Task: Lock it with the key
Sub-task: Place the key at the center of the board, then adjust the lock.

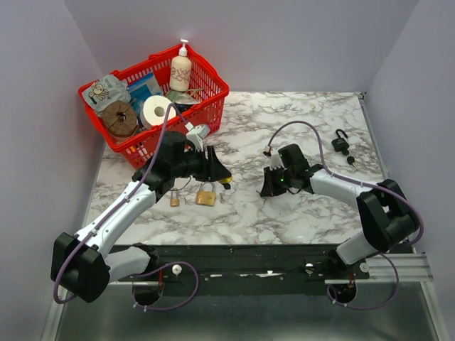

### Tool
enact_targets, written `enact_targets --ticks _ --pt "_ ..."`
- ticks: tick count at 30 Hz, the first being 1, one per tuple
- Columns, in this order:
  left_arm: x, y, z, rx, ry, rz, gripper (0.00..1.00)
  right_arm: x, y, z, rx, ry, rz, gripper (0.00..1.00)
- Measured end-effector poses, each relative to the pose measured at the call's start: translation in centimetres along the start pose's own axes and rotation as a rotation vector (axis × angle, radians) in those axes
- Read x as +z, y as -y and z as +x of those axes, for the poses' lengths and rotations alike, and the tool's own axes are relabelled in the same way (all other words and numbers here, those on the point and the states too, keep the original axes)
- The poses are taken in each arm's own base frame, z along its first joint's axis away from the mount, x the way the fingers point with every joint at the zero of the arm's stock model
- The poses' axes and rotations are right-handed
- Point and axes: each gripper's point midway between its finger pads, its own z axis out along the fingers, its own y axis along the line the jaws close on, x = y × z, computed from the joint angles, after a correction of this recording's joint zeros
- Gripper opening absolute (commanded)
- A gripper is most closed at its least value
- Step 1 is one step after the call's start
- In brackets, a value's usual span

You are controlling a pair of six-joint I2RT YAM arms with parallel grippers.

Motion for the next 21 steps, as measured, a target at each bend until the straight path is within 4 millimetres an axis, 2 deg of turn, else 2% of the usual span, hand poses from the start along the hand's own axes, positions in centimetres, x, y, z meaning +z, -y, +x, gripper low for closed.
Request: enact_targets --ticks 1,3,4,7,10,12,16,18,21 --pt "0.1 -0.1 0.1 0.001 -0.007 0.001 0.0 0.1 0.0 -0.1 0.0 0.001 -0.004 0.39" --pt "0.2 0.0 0.4 0.006 -0.025 0.013 0.0 0.1 -0.1 -0.1 -0.002 -0.001 -0.01 0.57" --pt "0.2 0.1 0.6 0.008 -0.035 0.022 0.0 0.1 -0.1 0.0 -0.007 -0.002 -0.014 0.73" --pt "0.1 1.0 1.1 0.025 -0.072 0.08 0.0 -0.1 -0.3 -0.2 -0.04 0.005 -0.027 0.87" --pt "-0.3 2.4 1.7 0.038 -0.112 0.161 0.0 -1.4 -1.2 -1.2 -0.113 0.048 -0.052 0.91" --pt "-0.6 3.5 2.2 0.042 -0.146 0.233 0.0 -3.3 -2.4 -2.5 -0.209 0.111 -0.086 0.93" --pt "-1.6 6.4 2.5 0.036 -0.196 0.409 0.0 -9.5 -6.7 -5.7 -0.51 0.335 -0.191 1.0" --pt "-2.2 7.9 2.1 0.036 -0.2 0.485 0.0 -12.4 -8.7 -6.5 -0.656 0.445 -0.237 1.0" --pt "-3.3 10.2 1.1 0.031 -0.189 0.608 0.0 -16.6 -11.9 -6.2 -0.893 0.609 -0.308 1.0"
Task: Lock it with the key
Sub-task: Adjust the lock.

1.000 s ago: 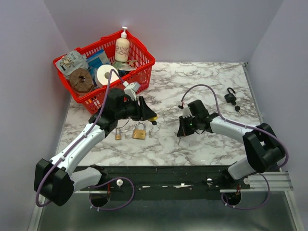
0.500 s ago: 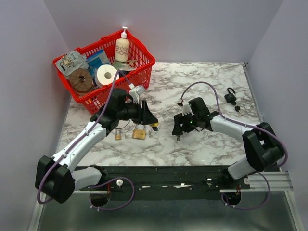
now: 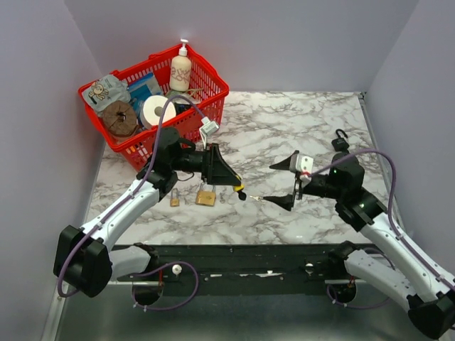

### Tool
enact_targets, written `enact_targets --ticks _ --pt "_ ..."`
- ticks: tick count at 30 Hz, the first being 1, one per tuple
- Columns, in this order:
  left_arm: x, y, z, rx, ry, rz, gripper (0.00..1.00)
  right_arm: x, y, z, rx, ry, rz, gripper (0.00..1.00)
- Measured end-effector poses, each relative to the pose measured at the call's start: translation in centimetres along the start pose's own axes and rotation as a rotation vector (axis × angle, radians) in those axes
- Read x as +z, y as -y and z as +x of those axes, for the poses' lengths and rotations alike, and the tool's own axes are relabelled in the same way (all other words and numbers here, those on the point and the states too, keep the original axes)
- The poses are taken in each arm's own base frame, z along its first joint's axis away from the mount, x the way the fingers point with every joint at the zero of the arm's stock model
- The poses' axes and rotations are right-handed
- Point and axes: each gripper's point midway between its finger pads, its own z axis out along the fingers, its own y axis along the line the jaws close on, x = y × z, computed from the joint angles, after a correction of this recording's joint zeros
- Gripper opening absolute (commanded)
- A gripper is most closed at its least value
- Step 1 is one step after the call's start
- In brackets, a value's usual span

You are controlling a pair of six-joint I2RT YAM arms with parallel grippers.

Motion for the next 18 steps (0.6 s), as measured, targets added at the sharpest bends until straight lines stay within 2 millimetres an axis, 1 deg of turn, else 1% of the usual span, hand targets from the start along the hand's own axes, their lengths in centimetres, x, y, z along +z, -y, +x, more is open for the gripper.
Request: enact_targets --ticks 3,5,6,7,10,13,16,18 --pt "0.0 2.1 -0.6 0.0 0.011 0.094 0.0 -0.6 -2.1 -2.3 -0.156 0.099 -0.05 1.0" --pt "-0.1 3.4 -0.8 0.009 0.006 0.148 0.0 -0.3 -3.0 -3.1 -0.219 0.139 -0.075 1.0" --pt "-0.2 4.5 -0.8 0.024 -0.005 0.186 0.0 -0.1 -3.6 -3.5 -0.248 0.157 -0.092 1.0" --pt "-0.1 4.7 -0.7 0.025 -0.012 0.193 0.0 0.1 -4.0 -3.8 -0.274 0.171 -0.103 1.0" --pt "0.1 6.2 0.1 0.045 -0.053 0.246 0.0 0.8 -5.0 -4.5 -0.333 0.205 -0.133 1.0" --pt "0.3 7.2 1.0 0.055 -0.095 0.281 0.0 1.4 -5.6 -5.3 -0.363 0.23 -0.147 1.0" --pt "0.4 7.8 1.5 0.061 -0.124 0.303 0.0 1.9 -5.9 -6.3 -0.378 0.249 -0.15 1.0" --pt "0.5 7.8 1.5 0.06 -0.128 0.306 0.0 2.0 -6.3 -7.3 -0.388 0.267 -0.156 1.0"
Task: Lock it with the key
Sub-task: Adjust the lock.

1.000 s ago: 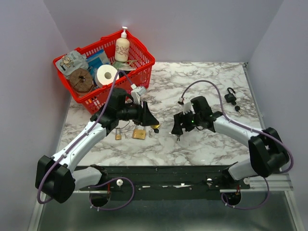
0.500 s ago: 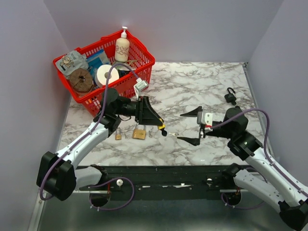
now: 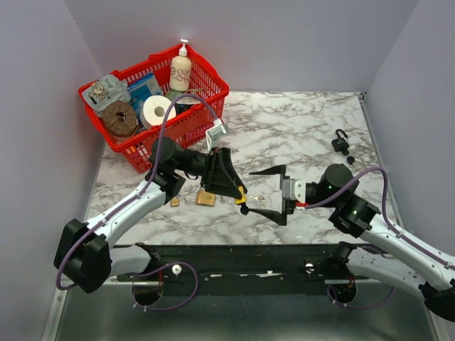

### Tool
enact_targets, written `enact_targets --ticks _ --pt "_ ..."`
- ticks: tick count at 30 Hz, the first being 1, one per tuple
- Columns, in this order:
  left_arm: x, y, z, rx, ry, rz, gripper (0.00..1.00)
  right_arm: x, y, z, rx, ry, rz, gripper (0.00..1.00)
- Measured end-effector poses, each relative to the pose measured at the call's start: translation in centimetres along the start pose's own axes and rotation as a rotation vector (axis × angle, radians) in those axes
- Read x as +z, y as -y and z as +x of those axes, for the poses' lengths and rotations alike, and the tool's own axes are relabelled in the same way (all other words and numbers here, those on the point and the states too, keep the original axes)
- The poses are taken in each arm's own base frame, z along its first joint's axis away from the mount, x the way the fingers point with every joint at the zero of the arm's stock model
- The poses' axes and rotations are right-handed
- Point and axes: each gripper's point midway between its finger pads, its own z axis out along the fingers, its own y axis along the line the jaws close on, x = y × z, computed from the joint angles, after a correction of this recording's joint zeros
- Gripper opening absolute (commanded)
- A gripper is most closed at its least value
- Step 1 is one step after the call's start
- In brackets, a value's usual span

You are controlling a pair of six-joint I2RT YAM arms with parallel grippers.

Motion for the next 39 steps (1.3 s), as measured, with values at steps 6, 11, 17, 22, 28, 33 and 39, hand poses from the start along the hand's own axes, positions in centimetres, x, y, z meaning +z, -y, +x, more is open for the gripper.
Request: enact_targets --ticks 6,11,17,22,28,33,39 --pt "0.1 -0.1 -0.2 -0.002 0.001 0.004 0.0 0.7 -1.1 -2.6 -0.026 0.061 -0.037 1.0" --pt "0.1 0.0 -0.2 0.002 0.0 0.008 0.0 1.0 -1.7 -3.1 -0.029 0.071 -0.053 1.0" --pt "0.4 0.3 0.1 0.004 -0.011 0.02 0.0 1.3 -1.1 -3.5 -0.033 0.071 -0.042 1.0" --pt "0.5 0.2 0.1 0.001 -0.014 0.02 0.0 1.4 -1.0 -3.6 -0.035 0.073 -0.039 0.99" --pt "0.6 0.2 0.2 0.0 -0.018 0.024 0.0 1.4 -0.5 -4.5 -0.038 0.086 -0.031 0.85" --pt "0.8 0.2 0.4 0.005 -0.022 0.027 0.0 1.5 -0.4 -4.7 -0.028 0.089 -0.03 0.74" --pt "1.1 0.2 0.7 0.023 -0.033 0.035 0.0 1.8 -0.9 -4.5 0.005 0.08 -0.053 0.66"
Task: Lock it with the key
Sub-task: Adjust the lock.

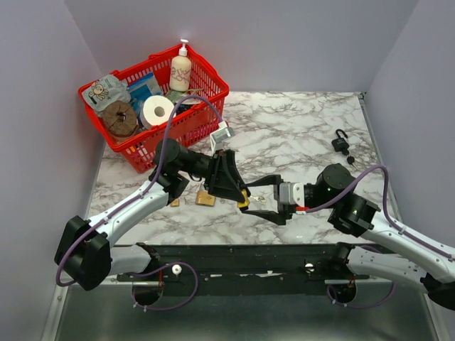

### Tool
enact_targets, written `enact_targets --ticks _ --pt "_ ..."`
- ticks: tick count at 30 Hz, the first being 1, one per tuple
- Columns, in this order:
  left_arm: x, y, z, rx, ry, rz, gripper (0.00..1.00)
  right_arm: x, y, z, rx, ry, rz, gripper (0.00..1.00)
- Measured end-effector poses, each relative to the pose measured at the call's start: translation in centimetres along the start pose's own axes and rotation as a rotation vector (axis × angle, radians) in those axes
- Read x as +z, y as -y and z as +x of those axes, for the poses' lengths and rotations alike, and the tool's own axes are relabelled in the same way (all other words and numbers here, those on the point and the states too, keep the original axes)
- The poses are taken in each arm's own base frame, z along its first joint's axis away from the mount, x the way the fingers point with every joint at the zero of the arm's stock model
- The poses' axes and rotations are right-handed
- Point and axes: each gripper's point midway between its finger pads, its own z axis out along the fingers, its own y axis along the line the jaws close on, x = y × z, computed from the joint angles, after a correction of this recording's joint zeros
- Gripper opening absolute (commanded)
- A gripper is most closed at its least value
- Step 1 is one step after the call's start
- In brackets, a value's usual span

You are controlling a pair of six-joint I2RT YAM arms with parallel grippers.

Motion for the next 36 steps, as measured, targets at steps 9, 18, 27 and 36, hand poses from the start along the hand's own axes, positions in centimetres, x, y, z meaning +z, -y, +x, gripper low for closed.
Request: enact_targets --ticks 9,18,27,36 --pt "0.1 -0.4 0.1 -0.008 -0.002 -0.01 0.0 0.0 -0.6 0.4 0.029 -0.015 -0.018 0.57" --pt "0.4 -0.5 0.5 -0.006 -0.015 -0.006 0.0 -0.4 -1.1 0.3 0.036 -0.018 -0.033 0.51" --pt "0.6 -0.5 0.7 -0.004 -0.02 -0.003 0.0 -0.7 -1.4 0.2 0.029 -0.02 -0.042 0.48" --pt "0.8 -0.5 0.7 -0.008 -0.02 -0.002 0.0 -1.0 -1.6 0.3 0.013 -0.021 -0.044 0.44"
